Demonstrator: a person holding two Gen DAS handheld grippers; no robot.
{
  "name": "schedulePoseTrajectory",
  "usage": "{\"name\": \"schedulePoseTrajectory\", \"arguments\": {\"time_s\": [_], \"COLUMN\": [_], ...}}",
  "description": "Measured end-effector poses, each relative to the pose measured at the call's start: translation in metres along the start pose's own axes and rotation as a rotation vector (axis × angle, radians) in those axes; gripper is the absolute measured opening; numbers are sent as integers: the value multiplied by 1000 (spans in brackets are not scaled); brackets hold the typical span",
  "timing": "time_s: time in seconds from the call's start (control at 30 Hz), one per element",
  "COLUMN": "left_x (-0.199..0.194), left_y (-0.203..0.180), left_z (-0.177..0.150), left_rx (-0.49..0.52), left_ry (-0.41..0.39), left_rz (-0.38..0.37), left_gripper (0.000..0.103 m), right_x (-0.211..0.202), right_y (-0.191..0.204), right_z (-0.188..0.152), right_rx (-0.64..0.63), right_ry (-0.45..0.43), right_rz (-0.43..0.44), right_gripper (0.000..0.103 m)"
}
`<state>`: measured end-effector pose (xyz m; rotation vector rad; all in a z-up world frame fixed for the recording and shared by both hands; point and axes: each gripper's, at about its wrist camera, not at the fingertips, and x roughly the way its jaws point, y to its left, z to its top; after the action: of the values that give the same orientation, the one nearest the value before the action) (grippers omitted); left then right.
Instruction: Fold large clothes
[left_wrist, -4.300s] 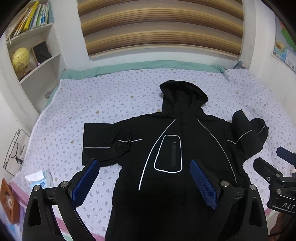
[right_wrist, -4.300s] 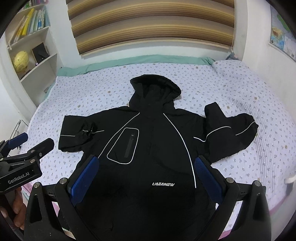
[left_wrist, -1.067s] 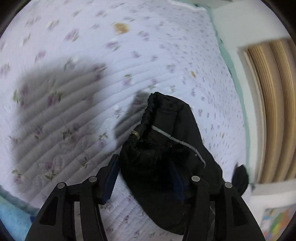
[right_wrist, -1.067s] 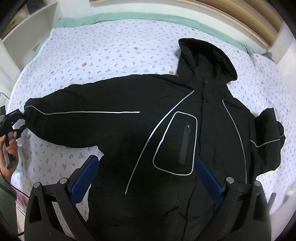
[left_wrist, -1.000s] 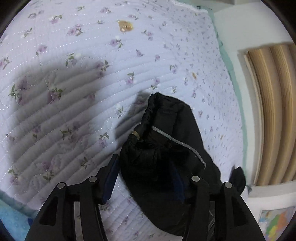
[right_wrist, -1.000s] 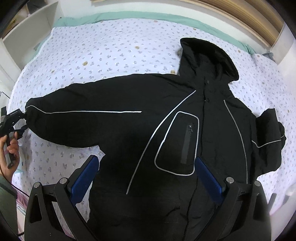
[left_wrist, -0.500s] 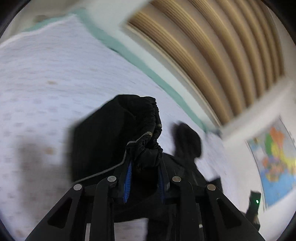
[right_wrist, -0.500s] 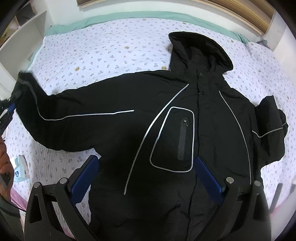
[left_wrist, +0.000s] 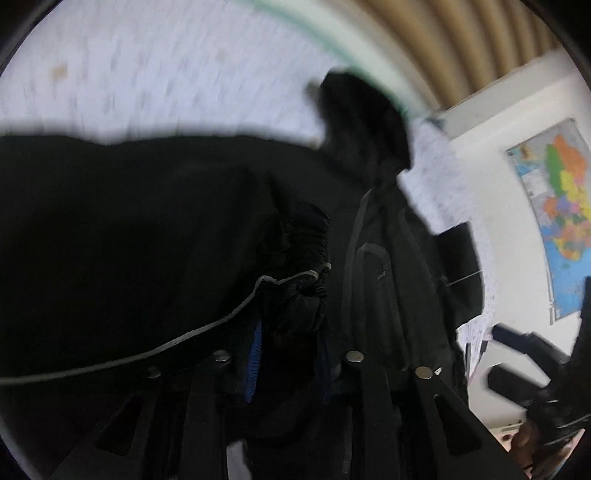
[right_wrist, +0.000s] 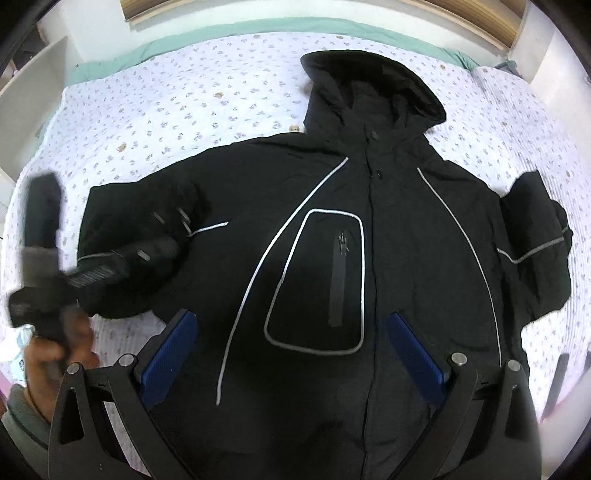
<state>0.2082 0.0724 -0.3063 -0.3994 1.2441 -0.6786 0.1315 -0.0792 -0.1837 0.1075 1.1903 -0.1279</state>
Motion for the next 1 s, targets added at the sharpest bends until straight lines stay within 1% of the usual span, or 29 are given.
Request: {"name": "schedulePoseTrajectory", "arguments": {"time_s": [0.03, 0.07, 0.1, 0.13, 0.17, 0.2, 0.23, 0.27, 0.3, 0.33, 0.37, 0.47, 0.53, 0.6, 0.63, 0.67, 0.7, 0.77, 0.8, 0.87, 0.97, 1.0], "left_x": [3, 2, -4, -9, -17, -26, -38, -42, -53, -65, -74, -97, -108, -115, -118, -120, -124, -129, -131, -131, -129, -126], "left_y": [9, 13, 17, 19, 20, 19, 19, 21, 24, 25, 22, 42, 51, 55, 56, 55, 52, 46, 43, 33, 17, 12], "left_z": [0, 1, 3, 4, 5, 5, 3, -1, -6, -9, -5, -17, -20, -21, -20, -17, -14, -7, -2, 9, 22, 26], "left_rx": [-47, -70, -102, -123, -137, -146, -152, -154, -156, -160, -166, -198, -211, -208, -204, -200, -196, -185, -175, -157, -114, -99], "left_ry": [6, 5, 9, 16, 17, 13, 14, 12, 5, -5, -15, -56, -87, -112, -127, -141, -162, -190, -204, -222, -237, -234], "left_rz": [-41, -68, -122, -153, -179, -197, -208, -218, -230, -219, -197, -146, -103, -30, 4, 21, 42, 61, 70, 83, 82, 77], "left_gripper": [29, 32, 38, 43, 52, 61, 66, 72, 73, 73, 73, 73, 73, 73, 72, 71, 71, 71, 71, 71, 71, 72], "right_x": [5, 10, 13, 17, 20, 24, 30, 35, 43, 54, 63, 98, 120, 140, 141, 134, 128, 102, 93, 68, 30, 23], "right_y": [0, 1, 2, 4, 5, 7, 9, 11, 15, 20, 26, 44, 55, 69, 74, 78, 79, 77, 73, 57, 15, 3], "right_z": [2, 6, 8, 12, 16, 20, 25, 31, 36, 43, 47, 60, 67, 69, 69, 69, 68, 68, 68, 70, 70, 70], "right_rx": [-9, -18, -23, -24, -19, -10, 5, 22, 41, 62, 78, 104, 115, 96, 83, 65, 50, 6, -2, -14, -12, -3], "right_ry": [-1, 1, 2, 3, 4, 7, 13, 22, 36, 56, 71, 124, 159, 206, 206, 175, 153, 81, 59, -3, -104, -123], "right_rz": [3, 17, 29, 57, 85, 122, 171, 212, 254, 304, 333, 367, 374, 401, 390, 371, 371, 352, 350, 336, 252, 230], "right_gripper": [103, 103, 103, 103, 103, 103, 103, 103, 103, 103, 101, 97, 87, 41, 41, 39, 36, 34, 33, 31, 30, 30]}}
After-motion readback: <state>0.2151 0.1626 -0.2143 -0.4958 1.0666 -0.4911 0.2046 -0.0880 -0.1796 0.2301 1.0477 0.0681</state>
